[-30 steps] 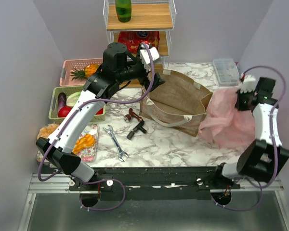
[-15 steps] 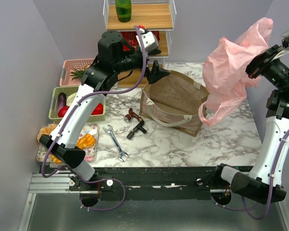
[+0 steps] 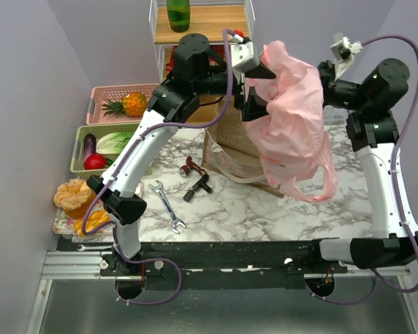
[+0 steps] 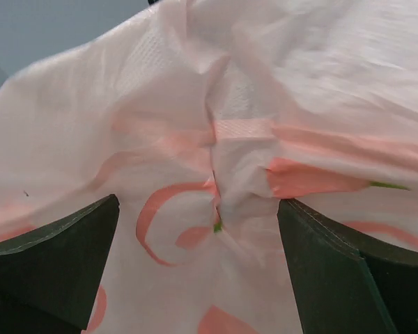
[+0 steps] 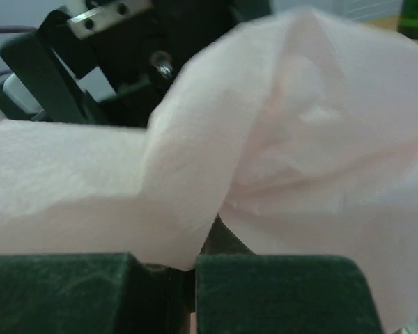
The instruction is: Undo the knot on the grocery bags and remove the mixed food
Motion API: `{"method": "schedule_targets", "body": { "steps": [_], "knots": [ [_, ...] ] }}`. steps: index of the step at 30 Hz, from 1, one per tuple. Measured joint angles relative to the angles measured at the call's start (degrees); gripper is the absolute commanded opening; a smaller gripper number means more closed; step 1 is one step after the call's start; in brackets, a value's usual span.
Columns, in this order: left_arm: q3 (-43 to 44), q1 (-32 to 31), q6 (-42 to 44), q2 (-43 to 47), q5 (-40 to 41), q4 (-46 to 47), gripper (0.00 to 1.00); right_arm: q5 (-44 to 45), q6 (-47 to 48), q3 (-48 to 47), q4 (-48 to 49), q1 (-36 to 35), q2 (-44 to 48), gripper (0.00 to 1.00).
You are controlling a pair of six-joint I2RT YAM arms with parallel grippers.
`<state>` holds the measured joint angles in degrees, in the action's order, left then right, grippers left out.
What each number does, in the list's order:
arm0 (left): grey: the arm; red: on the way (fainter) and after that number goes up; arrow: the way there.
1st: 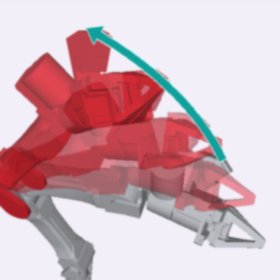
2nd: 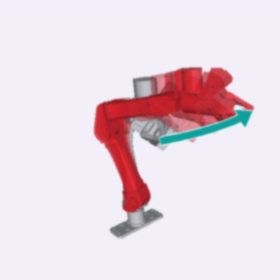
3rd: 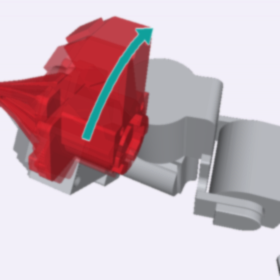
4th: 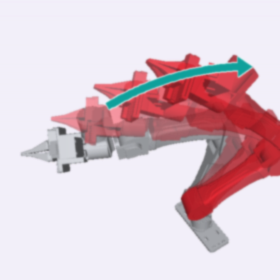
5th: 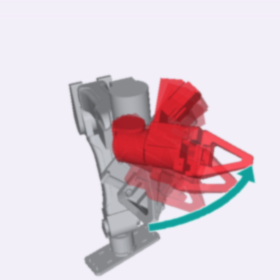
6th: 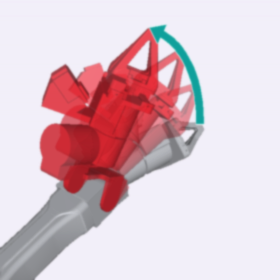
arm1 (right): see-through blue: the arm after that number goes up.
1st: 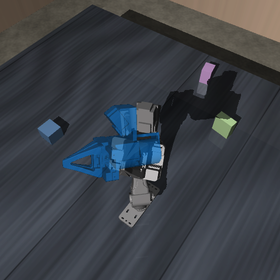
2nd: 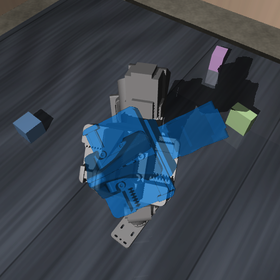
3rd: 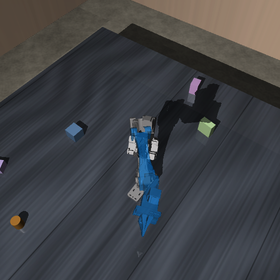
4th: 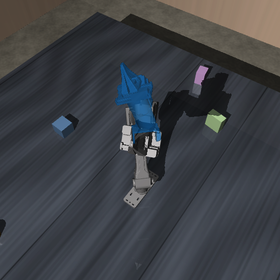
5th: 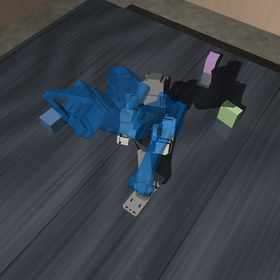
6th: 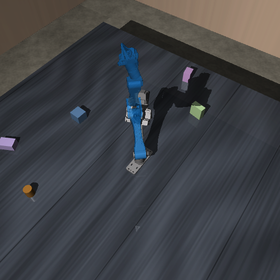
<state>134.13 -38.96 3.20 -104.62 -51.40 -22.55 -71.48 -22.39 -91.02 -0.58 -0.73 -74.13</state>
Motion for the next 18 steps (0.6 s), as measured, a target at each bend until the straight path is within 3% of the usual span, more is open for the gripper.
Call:
{"method": "schedule_targets", "body": {
  "steps": [4, 7, 9, 13, 16, 18],
  "knots": [
    [-2.08, -1.25, 1.75, -1.95, 0.17, -2.32, 0.98, 1.22, 8.74, -5.18, -9.84, -9.35, -2.47, 0.04],
    [-3.10, -1.70, 3.69, -1.55, -0.59, -4.20, 0.97, 2.14, 10.99, -6.10, -11.98, -13.86, -3.08, 0.09],
    [-5.84, -1.90, 4.72, 0.22, -0.70, -3.74, 0.81, 2.43, 10.47, -6.10, -11.52, -14.56, -3.26, 0.10],
    [-13.03, -1.81, 5.18, 4.35, -0.94, -1.38, 0.39, 3.19, 10.47, -7.45, -11.26, -15.13, -3.93, 0.16],
    [-19.23, -0.57, 2.93, 7.48, -2.01, 2.67, 0.20, 4.59, 10.73, -8.68, -11.23, -15.15, -3.85, 0.25],
    [-21.79, 1.16, 0.35, 8.76, -3.13, 5.27, 0.16, 6.21, 10.80, -9.27, -10.99, -15.23, -3.37, 0.32]
  ]
}}
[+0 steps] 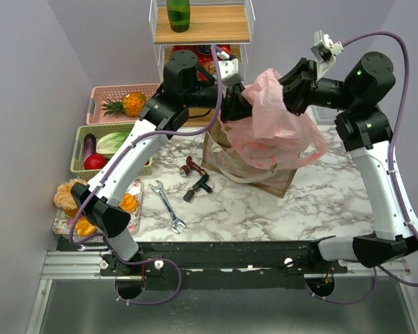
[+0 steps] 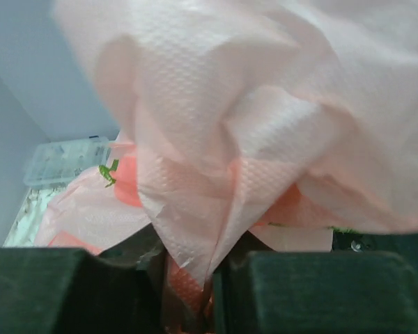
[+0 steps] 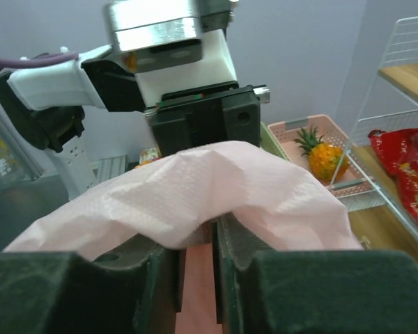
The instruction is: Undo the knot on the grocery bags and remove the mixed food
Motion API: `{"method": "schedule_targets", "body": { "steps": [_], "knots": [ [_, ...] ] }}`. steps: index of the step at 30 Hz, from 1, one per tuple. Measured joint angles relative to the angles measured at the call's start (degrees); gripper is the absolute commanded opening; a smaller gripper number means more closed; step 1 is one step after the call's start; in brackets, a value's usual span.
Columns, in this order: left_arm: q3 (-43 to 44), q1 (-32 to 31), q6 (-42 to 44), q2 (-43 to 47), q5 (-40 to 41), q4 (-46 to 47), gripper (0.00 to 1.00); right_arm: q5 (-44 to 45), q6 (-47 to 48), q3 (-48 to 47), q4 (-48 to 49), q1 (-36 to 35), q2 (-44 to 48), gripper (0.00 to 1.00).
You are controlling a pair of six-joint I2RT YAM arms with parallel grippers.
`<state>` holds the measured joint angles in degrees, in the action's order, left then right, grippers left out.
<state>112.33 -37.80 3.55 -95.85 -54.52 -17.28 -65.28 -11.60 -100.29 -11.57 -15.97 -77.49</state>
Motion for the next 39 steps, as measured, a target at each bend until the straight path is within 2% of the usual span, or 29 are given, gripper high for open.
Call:
{"method": "schedule_targets", "body": {
  "steps": [2, 5, 7, 8, 11, 14, 18, 21, 26, 31, 35, 39],
  "knots": [
    [-1.18, 2.25, -2.84, 0.22, -0.96, 2.40, 0.12, 2.43, 0.04, -0.13, 0.00, -0.07, 0.81, 0.42],
    [-2.43, 5.03, -5.60, 0.31, -1.81, 4.55, 0.01, 8.22, 0.57, -0.15, -0.13, -0.07, 2.34, 0.79],
    [-3.50, 6.58, -5.84, 0.74, -1.86, 4.74, 0.00, 13.73, 1.33, -0.22, -0.48, -0.04, 3.43, 0.90],
    [-3.91, 7.10, -5.86, 1.03, -1.79, 4.74, 0.00, 16.94, 2.08, -0.33, -0.81, 0.02, 3.96, 0.92],
    [-4.17, 7.58, -6.62, 1.77, -0.37, 5.62, 0.00, 26.25, 4.35, -2.71, -3.91, 0.22, 4.31, 0.95],
    [-3.96, 7.30, -9.70, 2.36, 2.38, 10.45, 0.00, 36.24, 6.69, -4.87, -8.24, 0.24, 3.91, 0.95],
    [-3.02, 5.97, -10.19, 2.38, 3.28, 13.09, 0.00, 48.35, 10.32, -3.02, -13.35, 0.33, 4.02, 0.96],
    [-10.62, 5.01, -7.87, 4.52, 3.28, 16.24, 0.00, 54.05, 12.35, 2.16, -16.22, 0.33, 4.81, 0.96],
    [-20.61, 4.66, -0.07, 2.23, 4.85, 14.45, 0.00, 56.19, 14.91, 9.22, -21.75, 0.33, 5.29, 0.94],
    [-25.46, 4.63, 10.78, -1.51, 13.27, 9.18, 0.00, 55.93, 17.31, 12.46, -26.01, 0.33, 5.75, 0.93],
    [-23.19, 2.91, 21.42, -4.98, 20.02, 3.02, 0.00, 56.08, 18.84, 13.09, -27.71, 0.33, 5.79, 0.94],
    [-15.28, -1.46, 32.09, -11.13, 26.97, -4.44, 0.00, 57.61, 20.00, 13.05, -28.22, 0.33, 5.44, 0.95]
  ]
}}
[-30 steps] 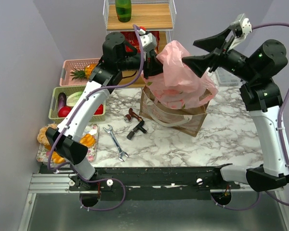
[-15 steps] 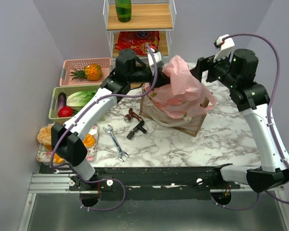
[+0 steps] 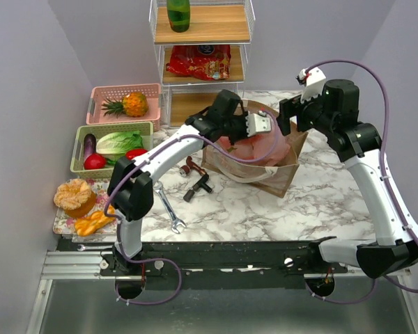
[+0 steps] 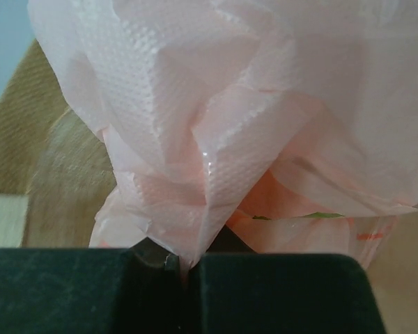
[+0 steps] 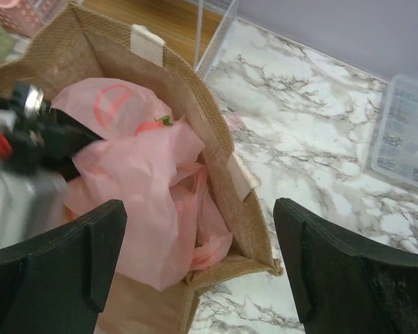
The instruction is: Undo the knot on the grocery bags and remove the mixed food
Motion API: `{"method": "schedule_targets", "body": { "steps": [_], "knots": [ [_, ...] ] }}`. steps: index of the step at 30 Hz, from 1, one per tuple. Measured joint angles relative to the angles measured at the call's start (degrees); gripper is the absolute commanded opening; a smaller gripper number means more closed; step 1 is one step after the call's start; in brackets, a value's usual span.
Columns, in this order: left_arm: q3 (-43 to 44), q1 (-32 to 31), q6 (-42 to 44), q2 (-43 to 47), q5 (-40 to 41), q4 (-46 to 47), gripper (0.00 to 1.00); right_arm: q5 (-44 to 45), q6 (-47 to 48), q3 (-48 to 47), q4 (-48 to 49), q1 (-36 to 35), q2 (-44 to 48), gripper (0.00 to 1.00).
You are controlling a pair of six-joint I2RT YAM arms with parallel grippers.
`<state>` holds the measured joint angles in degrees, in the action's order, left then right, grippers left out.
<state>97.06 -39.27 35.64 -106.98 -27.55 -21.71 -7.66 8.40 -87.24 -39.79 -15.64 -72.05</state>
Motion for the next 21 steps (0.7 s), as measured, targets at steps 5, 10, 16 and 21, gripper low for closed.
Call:
{"method": "schedule_targets", "body": {
  "steps": [5, 10, 16, 21],
  "knots": [
    [8.15, -3.91, 10.10, -7.80, 7.28, -8.90, 0.07, 6.95, 0.57, -0.55, 0.35, 0.63, -0.70, 0.96],
    [11.61, -4.83, 17.05, -13.31, 13.18, -16.48, 0.18, 12.09, 0.61, -4.35, 1.95, 1.53, -0.70, 0.97],
    [12.11, -6.56, 22.62, -15.45, 19.87, -19.80, 0.61, 13.77, 0.63, -4.96, 4.87, 1.64, -0.26, 0.97],
    [14.21, -7.28, 18.95, -14.62, 17.94, -21.07, 0.98, 12.87, 0.68, -4.35, 4.90, 1.64, -0.28, 0.97]
  ]
}}
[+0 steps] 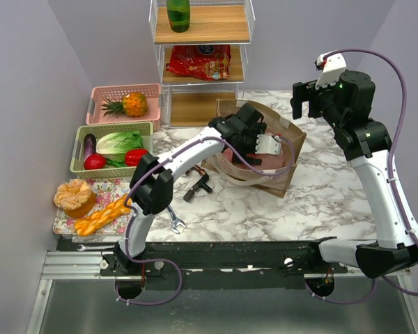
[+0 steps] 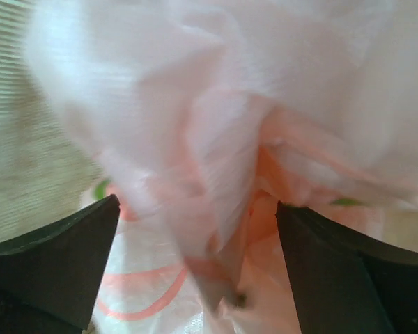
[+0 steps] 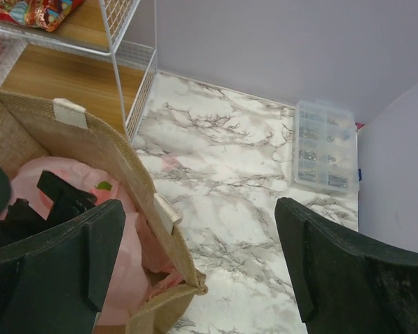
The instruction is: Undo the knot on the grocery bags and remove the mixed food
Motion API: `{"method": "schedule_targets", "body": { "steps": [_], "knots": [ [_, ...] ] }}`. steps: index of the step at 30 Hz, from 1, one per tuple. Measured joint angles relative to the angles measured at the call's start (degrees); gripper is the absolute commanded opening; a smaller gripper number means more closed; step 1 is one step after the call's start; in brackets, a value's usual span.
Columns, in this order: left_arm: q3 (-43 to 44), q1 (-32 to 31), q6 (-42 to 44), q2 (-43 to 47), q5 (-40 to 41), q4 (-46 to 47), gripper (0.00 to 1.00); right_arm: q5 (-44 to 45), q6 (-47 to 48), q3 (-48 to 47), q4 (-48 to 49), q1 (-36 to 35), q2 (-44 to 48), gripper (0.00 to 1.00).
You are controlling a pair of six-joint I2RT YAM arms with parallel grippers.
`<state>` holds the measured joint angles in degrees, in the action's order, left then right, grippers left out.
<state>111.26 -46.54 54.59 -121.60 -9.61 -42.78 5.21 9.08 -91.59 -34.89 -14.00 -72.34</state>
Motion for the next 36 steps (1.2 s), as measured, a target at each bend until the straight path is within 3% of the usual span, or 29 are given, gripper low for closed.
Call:
{"method": "schedule_targets", "body": {
  "steps": [11, 16, 20, 25, 29, 36],
  "knots": [
    [11.28, 0.02, -11.69, 15.43, -8.68, 0.70, 0.99, -6.21, 0.04, 1.07, 0.55, 0.09, -0.66, 0.97],
    [12.31, 1.14, -19.41, 20.96, -11.58, 0.57, 0.99, -11.10, 0.15, 1.99, 0.98, 0.09, -1.27, 0.99],
    [17.33, 4.68, -29.20, 21.77, -13.53, -1.09, 0.99, -15.72, -0.04, 4.24, 2.34, 0.09, -1.16, 0.99],
    [24.79, 14.08, -41.57, 23.23, -17.18, -4.42, 0.99, -20.98, -0.70, 6.97, 3.32, 0.09, -1.16, 1.00],
    [18.73, 22.01, -45.83, 28.81, -18.53, -7.63, 0.98, -24.72, -1.36, 8.24, 4.11, 0.09, -0.94, 1.00],
    [3.15, 35.41, -45.90, 36.59, -20.20, -18.43, 0.98, -29.27, -5.73, 13.22, 7.82, 1.20, 1.60, 1.00]
  ]
}}
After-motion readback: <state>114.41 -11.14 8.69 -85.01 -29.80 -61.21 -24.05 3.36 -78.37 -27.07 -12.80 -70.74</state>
